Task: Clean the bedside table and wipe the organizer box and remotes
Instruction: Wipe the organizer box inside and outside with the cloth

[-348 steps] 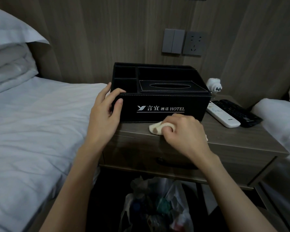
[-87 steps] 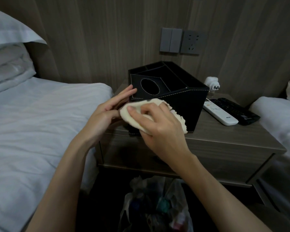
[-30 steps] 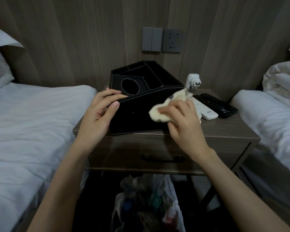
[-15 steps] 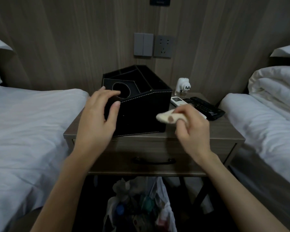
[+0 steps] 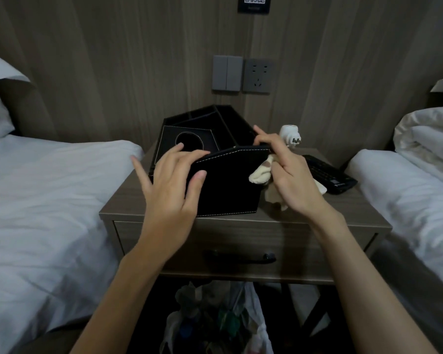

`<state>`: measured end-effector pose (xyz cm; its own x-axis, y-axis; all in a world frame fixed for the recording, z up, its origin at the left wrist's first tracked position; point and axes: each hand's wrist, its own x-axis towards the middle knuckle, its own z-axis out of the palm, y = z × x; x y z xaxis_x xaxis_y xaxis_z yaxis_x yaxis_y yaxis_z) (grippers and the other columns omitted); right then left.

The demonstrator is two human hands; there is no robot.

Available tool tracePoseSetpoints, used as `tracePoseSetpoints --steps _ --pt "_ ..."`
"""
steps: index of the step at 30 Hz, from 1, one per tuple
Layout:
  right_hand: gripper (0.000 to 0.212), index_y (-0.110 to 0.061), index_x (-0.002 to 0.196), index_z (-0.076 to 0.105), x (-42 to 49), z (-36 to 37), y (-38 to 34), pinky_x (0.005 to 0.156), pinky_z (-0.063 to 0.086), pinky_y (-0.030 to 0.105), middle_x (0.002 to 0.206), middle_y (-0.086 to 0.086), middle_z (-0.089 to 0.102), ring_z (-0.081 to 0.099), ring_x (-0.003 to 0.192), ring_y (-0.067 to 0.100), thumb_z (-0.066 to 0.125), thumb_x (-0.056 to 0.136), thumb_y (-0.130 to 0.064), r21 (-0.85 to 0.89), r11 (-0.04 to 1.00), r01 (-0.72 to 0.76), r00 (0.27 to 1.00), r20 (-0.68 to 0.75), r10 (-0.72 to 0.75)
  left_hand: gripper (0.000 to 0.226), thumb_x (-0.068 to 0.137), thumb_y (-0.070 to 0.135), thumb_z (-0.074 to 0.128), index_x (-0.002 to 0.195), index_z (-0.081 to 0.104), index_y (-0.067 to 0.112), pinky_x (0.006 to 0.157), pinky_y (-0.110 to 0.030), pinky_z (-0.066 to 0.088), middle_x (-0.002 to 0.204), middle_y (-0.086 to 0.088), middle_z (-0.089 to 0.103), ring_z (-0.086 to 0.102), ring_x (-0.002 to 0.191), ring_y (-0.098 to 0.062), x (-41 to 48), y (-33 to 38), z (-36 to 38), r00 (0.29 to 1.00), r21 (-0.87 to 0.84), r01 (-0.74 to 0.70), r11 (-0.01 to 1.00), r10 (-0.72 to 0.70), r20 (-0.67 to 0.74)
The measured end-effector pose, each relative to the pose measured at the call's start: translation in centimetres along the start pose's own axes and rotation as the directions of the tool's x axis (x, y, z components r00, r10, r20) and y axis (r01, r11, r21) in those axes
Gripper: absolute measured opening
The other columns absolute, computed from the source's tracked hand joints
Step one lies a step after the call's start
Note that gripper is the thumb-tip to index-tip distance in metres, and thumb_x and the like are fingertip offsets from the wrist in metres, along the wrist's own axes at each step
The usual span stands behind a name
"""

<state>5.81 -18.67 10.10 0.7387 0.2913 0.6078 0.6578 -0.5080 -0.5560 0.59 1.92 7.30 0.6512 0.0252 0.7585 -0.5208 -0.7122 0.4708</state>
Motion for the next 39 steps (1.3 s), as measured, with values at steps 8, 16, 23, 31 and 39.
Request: tracePoseSetpoints --steps 8,16,23,31,39 --pt "0.045 -0.035 0.120 0.055 -1.3 3.3 -4.5 0.060 0.034 0.011 0.150 -0.009 0.041 0.062 0.075 -0.003 0.039 0.085 -0.012 -0.039 0.997 0.072 0.996 0.046 -0.070 0.037 0.101 0.038 0.030 0.136 0.041 0.039 0.108 -0.046 -0.026 0.143 0.016 0.034 -0.005 0.147 -0.005 -0.1 -3.8 -3.2 0.995 0.085 0.078 0.993 -0.072 -0.067" --pt "0.048 -0.022 0.129 0.058 -1.1 6.6 -9.4 0.088 0.042 0.023 0.135 -0.011 0.053 0.050 0.107 0.007 0.036 0.087 -0.016 -0.056 0.982 0.182 0.981 0.075 -0.178 0.056 0.093 0.028 0.060 0.144 0.038 0.034 0.118 -0.023 0.014 0.159 0.005 0.018 0.006 0.148 -0.008 -0.6 -6.0 -7.2 0.905 -0.228 0.310 0.923 -0.360 -0.227" --pt "0.061 -0.041 0.137 0.044 2.3 5.6 -5.0 0.090 0.049 0.040 0.144 -0.016 0.036 0.051 0.114 0.008 0.041 0.083 -0.011 -0.135 0.987 0.086 0.992 0.103 -0.073 0.050 0.088 0.048 0.050 0.136 0.049 0.034 0.117 -0.030 0.023 0.145 0.001 0.037 0.029 0.138 -0.009 -1.6 -2.1 -3.6 0.871 -0.225 0.278 0.934 -0.344 -0.352" --pt "0.047 -0.027 0.127 0.046 3.8 6.0 -2.4 0.076 0.050 0.043 0.138 -0.009 0.037 0.053 0.099 0.014 0.043 0.085 -0.007 -0.189 0.979 0.070 0.997 0.051 -0.062 0.064 0.085 0.047 0.061 0.144 0.041 0.031 0.115 -0.053 0.028 0.158 -0.003 0.023 0.019 0.147 -0.028 -2.5 -0.7 -1.9 0.947 -0.066 0.139 0.988 -0.152 -0.283" --pt "0.037 -0.023 0.124 0.051 2.8 5.6 -3.5 0.061 0.042 0.028 0.118 -0.007 0.039 0.048 0.072 0.009 0.044 0.089 -0.010 -0.169 0.985 0.044 0.999 -0.012 -0.047 0.061 0.086 0.039 0.061 0.142 0.035 0.041 0.115 -0.036 0.033 0.158 0.012 0.023 0.020 0.143 0.003 -0.5 -5.4 -5.6 0.991 -0.339 0.127 0.932 -0.133 0.006"
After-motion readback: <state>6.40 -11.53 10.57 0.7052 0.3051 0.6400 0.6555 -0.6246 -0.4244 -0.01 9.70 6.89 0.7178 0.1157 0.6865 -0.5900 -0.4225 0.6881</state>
